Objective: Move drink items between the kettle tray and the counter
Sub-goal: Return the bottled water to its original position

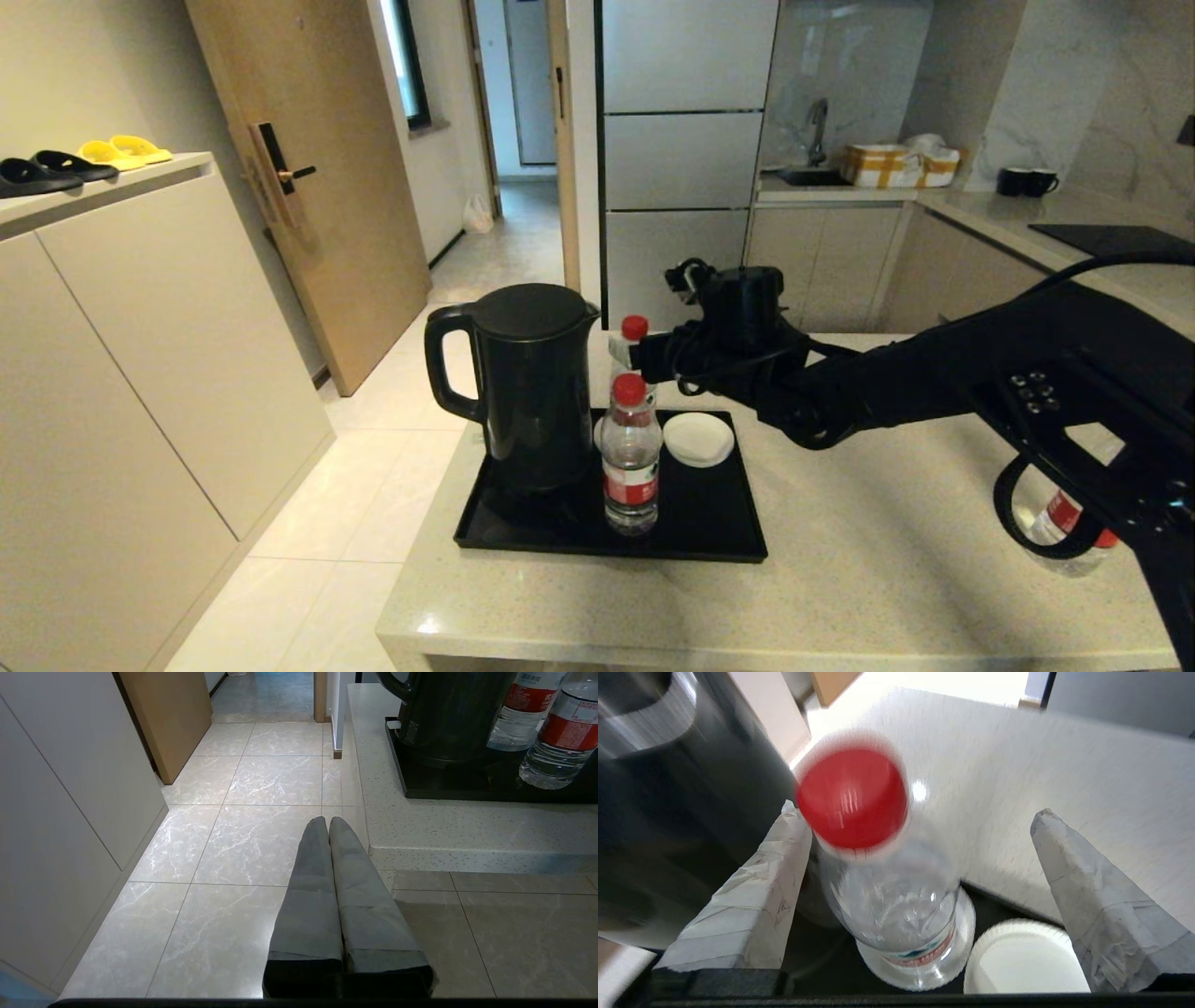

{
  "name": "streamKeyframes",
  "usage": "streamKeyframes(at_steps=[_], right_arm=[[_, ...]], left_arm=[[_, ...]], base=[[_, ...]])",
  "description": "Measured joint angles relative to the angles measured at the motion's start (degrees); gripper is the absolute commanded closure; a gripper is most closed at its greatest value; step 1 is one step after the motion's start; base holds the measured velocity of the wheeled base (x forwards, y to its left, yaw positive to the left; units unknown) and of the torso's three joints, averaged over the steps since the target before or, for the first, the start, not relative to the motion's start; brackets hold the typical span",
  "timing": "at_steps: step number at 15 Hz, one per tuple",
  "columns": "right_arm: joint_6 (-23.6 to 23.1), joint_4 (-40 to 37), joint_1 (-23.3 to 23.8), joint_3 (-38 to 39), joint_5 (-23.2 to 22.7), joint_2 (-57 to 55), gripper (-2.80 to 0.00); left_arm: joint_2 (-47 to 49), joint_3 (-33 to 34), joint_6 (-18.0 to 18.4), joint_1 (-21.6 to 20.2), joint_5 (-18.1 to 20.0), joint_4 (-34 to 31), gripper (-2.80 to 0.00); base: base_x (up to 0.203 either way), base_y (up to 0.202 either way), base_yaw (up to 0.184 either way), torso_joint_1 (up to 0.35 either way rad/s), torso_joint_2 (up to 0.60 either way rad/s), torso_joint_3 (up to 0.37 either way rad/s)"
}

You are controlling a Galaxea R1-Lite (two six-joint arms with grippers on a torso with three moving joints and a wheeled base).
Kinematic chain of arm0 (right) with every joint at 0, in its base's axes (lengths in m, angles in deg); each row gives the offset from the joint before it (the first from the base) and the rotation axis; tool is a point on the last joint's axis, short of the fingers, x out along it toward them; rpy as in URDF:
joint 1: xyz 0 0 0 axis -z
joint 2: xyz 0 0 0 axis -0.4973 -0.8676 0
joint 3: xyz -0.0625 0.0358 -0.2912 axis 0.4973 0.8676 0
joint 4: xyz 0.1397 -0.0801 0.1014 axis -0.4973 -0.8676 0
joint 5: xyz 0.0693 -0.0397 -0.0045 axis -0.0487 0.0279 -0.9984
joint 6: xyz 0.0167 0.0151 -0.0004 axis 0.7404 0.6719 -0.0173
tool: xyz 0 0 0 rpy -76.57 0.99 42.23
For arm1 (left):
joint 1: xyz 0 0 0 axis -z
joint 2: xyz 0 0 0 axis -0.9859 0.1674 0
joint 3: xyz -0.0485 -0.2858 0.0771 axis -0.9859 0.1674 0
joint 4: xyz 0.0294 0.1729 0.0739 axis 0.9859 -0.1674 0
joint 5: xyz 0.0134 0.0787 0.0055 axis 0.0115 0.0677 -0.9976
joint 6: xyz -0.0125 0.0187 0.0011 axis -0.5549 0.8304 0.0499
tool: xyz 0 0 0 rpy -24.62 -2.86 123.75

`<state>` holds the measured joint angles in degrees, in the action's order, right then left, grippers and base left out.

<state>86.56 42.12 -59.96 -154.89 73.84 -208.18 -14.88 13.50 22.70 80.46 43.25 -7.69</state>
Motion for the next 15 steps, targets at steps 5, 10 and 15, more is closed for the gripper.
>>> streamKeyframes(at_steps=[5,10,15], right_arm=[[1.82,0.0,1.25,1.21,0.07,6.3,-2.8],[1.92,0.09,3.01,1.99,0.71,12.23,0.0],[2.25,-1.18,2.12,3.58,7.87,16.56,0.0]], left_arm=[[0.0,0.0,-0.01,0.0,0.0,0.02,0.0],[0.0,0.0,0.01,-0.02,0.0,-0.01,0.0],[0.0,0.0,0.01,0.0,0.02,-0.01,0.0]], base=[[0.0,0.0,0.0,0.0,0.0,0.0],[0.0,0.0,0.0,0.0,0.0,0.0],[0.0,0.0,0.0,0.0,0.0,0.0]])
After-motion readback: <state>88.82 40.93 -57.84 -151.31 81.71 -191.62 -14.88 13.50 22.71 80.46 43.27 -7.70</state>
